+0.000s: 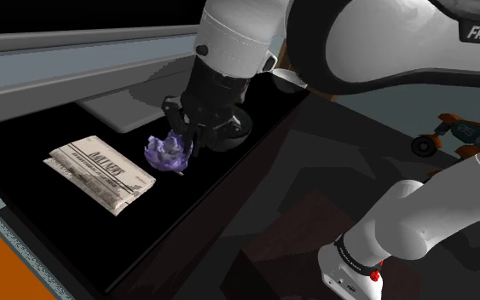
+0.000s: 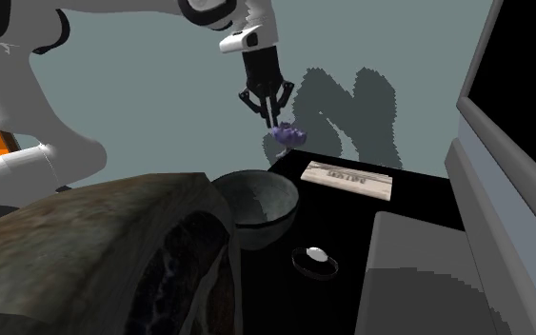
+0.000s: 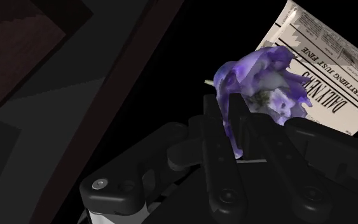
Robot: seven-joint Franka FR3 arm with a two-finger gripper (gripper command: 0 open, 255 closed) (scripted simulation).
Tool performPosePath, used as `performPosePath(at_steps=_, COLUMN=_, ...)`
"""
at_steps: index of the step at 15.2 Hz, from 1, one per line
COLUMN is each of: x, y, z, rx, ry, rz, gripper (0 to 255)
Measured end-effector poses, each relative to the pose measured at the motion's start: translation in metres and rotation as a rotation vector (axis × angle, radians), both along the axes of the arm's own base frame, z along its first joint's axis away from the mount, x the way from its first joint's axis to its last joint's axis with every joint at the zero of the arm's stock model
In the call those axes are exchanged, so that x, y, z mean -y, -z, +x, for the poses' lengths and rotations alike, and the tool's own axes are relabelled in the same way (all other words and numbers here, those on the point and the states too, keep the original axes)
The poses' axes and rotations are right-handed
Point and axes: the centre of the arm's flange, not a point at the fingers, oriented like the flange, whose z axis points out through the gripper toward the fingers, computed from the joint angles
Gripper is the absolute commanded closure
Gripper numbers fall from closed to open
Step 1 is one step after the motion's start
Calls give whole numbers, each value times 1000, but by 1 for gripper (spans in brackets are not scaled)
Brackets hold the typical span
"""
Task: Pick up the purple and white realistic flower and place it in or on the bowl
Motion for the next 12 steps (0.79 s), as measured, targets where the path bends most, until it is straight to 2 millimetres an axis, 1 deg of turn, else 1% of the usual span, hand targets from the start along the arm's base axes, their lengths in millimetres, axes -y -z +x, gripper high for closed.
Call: performPosePath(at_steps=12, x=-1, y=-63, z=0, rx=0, ry=0, rz=0, gripper=255)
